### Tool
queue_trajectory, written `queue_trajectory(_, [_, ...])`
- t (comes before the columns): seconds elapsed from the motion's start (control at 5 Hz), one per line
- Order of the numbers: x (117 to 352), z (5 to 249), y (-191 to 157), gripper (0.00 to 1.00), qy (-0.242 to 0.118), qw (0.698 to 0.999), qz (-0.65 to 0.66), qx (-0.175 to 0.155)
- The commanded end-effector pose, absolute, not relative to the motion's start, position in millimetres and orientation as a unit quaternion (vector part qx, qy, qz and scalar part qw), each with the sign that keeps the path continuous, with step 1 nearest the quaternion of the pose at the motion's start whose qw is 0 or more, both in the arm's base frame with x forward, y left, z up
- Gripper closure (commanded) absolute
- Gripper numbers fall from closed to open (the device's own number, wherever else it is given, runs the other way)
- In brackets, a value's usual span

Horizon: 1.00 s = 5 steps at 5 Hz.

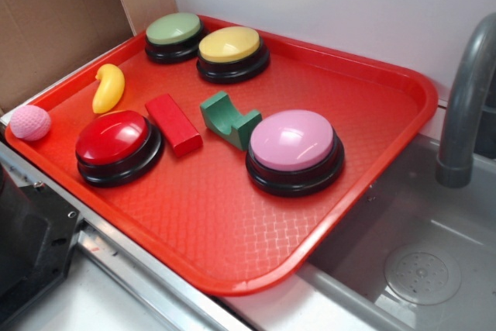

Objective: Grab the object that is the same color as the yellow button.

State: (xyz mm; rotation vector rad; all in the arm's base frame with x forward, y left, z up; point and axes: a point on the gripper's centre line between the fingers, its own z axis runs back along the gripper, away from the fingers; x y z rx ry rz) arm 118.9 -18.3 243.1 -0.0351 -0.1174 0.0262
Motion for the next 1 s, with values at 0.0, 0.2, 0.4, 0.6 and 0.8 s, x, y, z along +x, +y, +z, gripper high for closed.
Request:
queue_trajectory(0.0, [119,243,-18,0.00,-0.059,0.998,0.013,-0.018])
queue_trajectory(0.2, [134,229,5,0.00,-0.073,0.994,0.074,-0.026])
queue_trajectory(0.4, [146,212,29,0.00,-0.089,0.988,0.127,-0.024])
queue_trajectory(0.6, [161,191,53,0.00,-0.087,0.982,0.168,-0.022])
queue_trajectory(0.8, [172,156,82,0.00,-0.086,0.972,0.218,-0.007])
